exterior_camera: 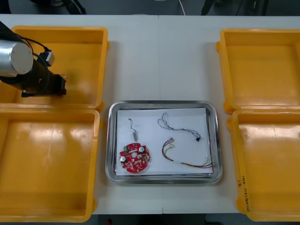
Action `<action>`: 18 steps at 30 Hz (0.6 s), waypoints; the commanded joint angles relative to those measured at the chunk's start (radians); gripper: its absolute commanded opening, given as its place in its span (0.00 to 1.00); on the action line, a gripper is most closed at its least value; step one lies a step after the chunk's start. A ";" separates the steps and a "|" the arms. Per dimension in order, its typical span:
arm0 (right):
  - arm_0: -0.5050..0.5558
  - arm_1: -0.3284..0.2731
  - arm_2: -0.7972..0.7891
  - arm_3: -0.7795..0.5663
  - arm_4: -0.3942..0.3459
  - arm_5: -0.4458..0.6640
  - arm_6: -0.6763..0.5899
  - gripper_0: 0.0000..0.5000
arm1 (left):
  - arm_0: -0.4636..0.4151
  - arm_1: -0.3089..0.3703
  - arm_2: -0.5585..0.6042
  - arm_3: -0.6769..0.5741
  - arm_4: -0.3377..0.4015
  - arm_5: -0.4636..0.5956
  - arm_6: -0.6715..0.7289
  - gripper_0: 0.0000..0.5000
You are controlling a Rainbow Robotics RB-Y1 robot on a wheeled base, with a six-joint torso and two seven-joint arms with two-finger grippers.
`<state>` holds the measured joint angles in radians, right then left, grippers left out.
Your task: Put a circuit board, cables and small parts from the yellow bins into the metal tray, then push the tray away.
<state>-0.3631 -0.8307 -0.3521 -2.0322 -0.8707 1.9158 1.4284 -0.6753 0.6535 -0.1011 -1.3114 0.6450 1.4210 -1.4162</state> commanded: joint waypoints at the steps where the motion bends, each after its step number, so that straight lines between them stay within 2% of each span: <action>1: 0.044 -0.044 -0.071 -0.006 0.002 0.004 -0.048 1.00 | 0.011 -0.011 0.018 -0.032 -0.018 -0.020 -0.018 1.00; 10: 0.102 -0.044 -0.122 -0.006 -0.004 0.004 -0.049 1.00 | 0.016 -0.011 0.006 -0.032 -0.028 -0.043 -0.015 1.00; 14: 0.119 -0.044 -0.125 -0.006 -0.008 0.004 -0.052 1.00 | 0.022 -0.015 -0.008 -0.032 -0.031 -0.068 -0.013 0.92; 16: 0.124 -0.041 -0.126 -0.006 -0.014 0.004 -0.049 1.00 | 0.025 -0.014 -0.014 -0.032 -0.033 -0.077 -0.010 0.75; 17: 0.124 -0.037 -0.126 -0.006 -0.019 0.004 -0.051 1.00 | 0.025 -0.015 -0.014 -0.032 -0.033 -0.077 -0.010 0.41; 18: 0.124 -0.033 -0.128 -0.006 -0.024 0.004 -0.052 1.00 | 0.025 -0.015 -0.014 -0.032 -0.033 -0.077 -0.010 0.00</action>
<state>-0.2528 -0.8309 -0.4424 -2.0321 -0.8775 1.9158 1.4282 -0.6582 0.6485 -0.1035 -1.3116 0.6243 1.3577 -1.4162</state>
